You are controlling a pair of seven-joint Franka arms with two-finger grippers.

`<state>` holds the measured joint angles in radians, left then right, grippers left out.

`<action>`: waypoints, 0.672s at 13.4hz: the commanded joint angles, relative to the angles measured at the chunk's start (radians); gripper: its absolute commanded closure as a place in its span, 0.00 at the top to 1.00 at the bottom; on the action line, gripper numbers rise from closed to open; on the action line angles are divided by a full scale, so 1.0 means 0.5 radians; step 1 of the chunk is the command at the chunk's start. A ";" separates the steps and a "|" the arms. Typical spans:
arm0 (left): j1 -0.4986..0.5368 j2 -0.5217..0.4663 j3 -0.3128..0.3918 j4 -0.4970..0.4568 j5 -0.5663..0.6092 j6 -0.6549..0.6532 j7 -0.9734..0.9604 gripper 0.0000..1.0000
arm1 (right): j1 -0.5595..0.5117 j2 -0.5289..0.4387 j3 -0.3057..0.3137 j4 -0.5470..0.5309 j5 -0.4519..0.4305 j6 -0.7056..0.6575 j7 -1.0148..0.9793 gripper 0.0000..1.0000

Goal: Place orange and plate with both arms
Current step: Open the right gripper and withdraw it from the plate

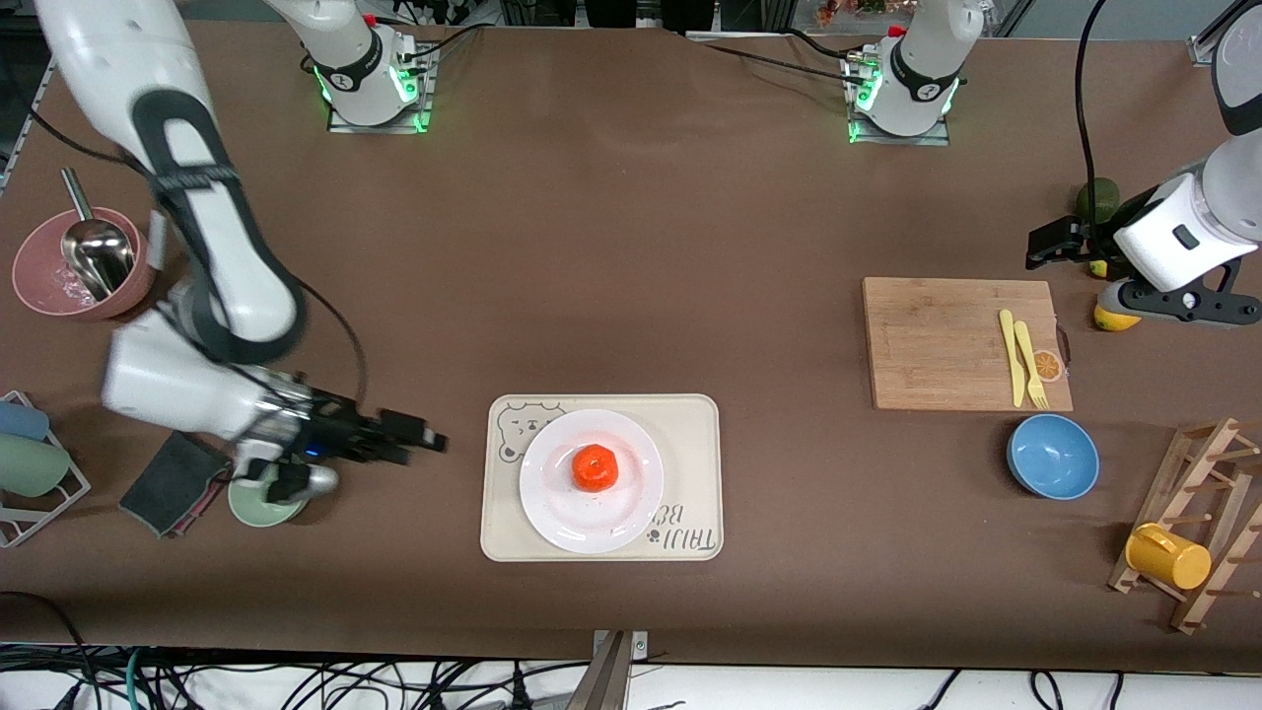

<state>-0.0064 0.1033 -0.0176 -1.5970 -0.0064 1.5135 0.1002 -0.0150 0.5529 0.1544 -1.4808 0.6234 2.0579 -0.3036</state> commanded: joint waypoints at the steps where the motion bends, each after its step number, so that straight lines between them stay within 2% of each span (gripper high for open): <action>1: 0.010 0.020 -0.008 0.052 0.059 -0.033 0.039 1.00 | 0.005 -0.521 -0.170 -0.186 -0.411 -0.497 0.165 1.00; 3: 0.007 0.020 -0.008 0.058 0.059 -0.033 0.039 1.00 | 0.005 -0.798 -0.180 -0.165 -0.879 -0.789 0.342 1.00; 4: 0.007 0.020 -0.008 0.055 0.059 -0.033 0.039 1.00 | 0.005 -0.899 -0.162 -0.153 -1.025 -0.924 0.428 1.00; 6: -0.009 0.020 -0.008 0.055 0.062 -0.026 0.039 1.00 | 0.005 -1.016 -0.159 -0.082 -1.163 -1.133 0.478 1.00; 8: 0.001 0.023 -0.008 0.055 0.062 -0.020 0.039 1.00 | 0.005 -1.136 -0.125 -0.070 -1.323 -1.174 0.481 1.00; 9: -0.002 0.036 -0.008 0.055 0.062 -0.020 0.039 1.00 | 0.005 -1.173 -0.119 -0.070 -1.336 -1.174 0.481 1.00</action>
<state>-0.0064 0.1044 -0.0181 -1.5930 -0.0063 1.5134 0.1021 -0.0174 0.0072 0.0857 -1.4940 -0.0025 1.4731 -0.0808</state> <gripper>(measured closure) 0.000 0.000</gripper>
